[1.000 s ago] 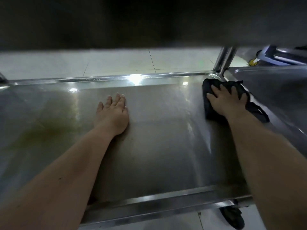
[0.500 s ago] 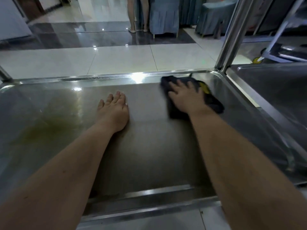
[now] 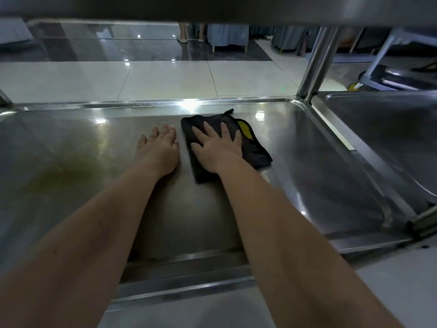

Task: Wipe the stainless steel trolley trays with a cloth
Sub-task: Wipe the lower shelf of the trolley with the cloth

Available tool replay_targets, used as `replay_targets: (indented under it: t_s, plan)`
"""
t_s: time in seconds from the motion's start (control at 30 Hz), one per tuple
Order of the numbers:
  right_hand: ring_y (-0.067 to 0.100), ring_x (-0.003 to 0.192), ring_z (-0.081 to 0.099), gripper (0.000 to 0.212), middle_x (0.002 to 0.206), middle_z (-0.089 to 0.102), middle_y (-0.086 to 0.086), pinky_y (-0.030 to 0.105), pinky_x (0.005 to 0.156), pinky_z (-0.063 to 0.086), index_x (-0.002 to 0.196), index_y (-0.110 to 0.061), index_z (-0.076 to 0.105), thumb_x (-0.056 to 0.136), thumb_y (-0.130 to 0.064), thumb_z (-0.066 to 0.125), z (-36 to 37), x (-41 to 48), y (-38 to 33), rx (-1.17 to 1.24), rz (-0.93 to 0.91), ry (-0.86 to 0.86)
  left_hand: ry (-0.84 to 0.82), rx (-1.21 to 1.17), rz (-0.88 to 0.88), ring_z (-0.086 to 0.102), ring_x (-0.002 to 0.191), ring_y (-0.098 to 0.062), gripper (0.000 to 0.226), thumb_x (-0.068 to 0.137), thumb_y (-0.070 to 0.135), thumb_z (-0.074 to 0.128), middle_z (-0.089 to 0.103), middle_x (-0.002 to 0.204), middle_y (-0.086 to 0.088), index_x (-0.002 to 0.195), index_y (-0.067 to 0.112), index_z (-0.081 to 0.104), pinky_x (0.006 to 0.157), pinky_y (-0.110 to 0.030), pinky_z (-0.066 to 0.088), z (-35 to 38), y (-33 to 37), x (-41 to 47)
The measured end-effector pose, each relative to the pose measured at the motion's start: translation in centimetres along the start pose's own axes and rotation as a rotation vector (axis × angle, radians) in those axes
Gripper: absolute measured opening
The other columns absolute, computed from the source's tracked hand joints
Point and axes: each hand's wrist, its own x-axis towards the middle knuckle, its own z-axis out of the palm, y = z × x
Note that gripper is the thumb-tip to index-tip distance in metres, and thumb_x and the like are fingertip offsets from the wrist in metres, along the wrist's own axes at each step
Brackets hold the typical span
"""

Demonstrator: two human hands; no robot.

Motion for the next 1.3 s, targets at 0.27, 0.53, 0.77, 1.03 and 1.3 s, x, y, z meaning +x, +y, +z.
replay_targets:
  t_s: [0.27, 0.53, 0.77, 1.03, 1.3]
  plan:
    - [0.023, 0.150, -0.006, 0.054, 0.162, 0.002, -0.017, 0.051, 0.116, -0.007, 0.151, -0.049, 0.005, 0.099, -0.059, 0.015, 0.8, -14.4, 2.8, -0.134, -0.472, 0.054, -0.024, -0.010, 0.019, 0.000, 0.150, -0.023, 0.055, 0.103, 0.029, 0.020, 0.001, 0.164, 0.002, 0.156, 0.020, 0.010, 0.119, -0.046, 0.000, 0.0, -0.2, -0.4]
    - [0.015, 0.150, -0.002, 0.051, 0.161, 0.003, -0.020, 0.047, 0.119, -0.001, 0.149, -0.051, 0.013, 0.100, -0.056, 0.027, -1.4, -6.3, 4.7, -0.090, -0.314, -0.007, -0.025, 0.015, 0.019, -0.002, 0.150, -0.023, 0.055, 0.104, 0.034, 0.016, -0.001, 0.164, 0.002, 0.157, 0.021, 0.006, 0.119, -0.047, -0.002, 0.1, 0.2, -1.0]
    - [0.027, 0.150, -0.007, 0.054, 0.163, -0.001, -0.013, 0.059, 0.115, -0.006, 0.152, -0.047, 0.009, 0.100, -0.055, 0.023, -1.4, -0.7, 4.5, -0.005, 0.040, -0.011, -0.029, 0.023, 0.028, -0.003, 0.150, -0.022, 0.057, 0.103, 0.041, 0.013, -0.003, 0.164, 0.004, 0.157, 0.023, 0.006, 0.119, -0.048, -0.002, -0.1, -0.1, -1.1]
    - [0.011, 0.149, -0.010, 0.052, 0.160, 0.002, -0.025, 0.038, 0.116, -0.013, 0.150, -0.052, 0.011, 0.101, -0.057, 0.026, -0.7, -16.8, 9.1, -0.057, -0.775, -0.083, -0.031, 0.040, 0.074, -0.006, 0.150, -0.022, 0.058, 0.101, 0.051, 0.016, -0.004, 0.163, 0.012, 0.155, 0.034, 0.004, 0.118, -0.051, -0.005, 0.0, 0.2, -1.5]
    - [0.017, 0.150, -0.001, 0.053, 0.162, 0.003, -0.015, 0.048, 0.120, 0.004, 0.151, -0.047, 0.008, 0.102, -0.053, 0.026, -3.4, -0.8, 15.1, -0.173, -0.163, -0.002, -0.023, 0.048, 0.057, -0.003, 0.150, -0.020, 0.058, 0.101, 0.053, 0.016, -0.004, 0.162, 0.014, 0.155, 0.037, 0.004, 0.119, -0.049, -0.003, 0.0, 0.6, -1.7]
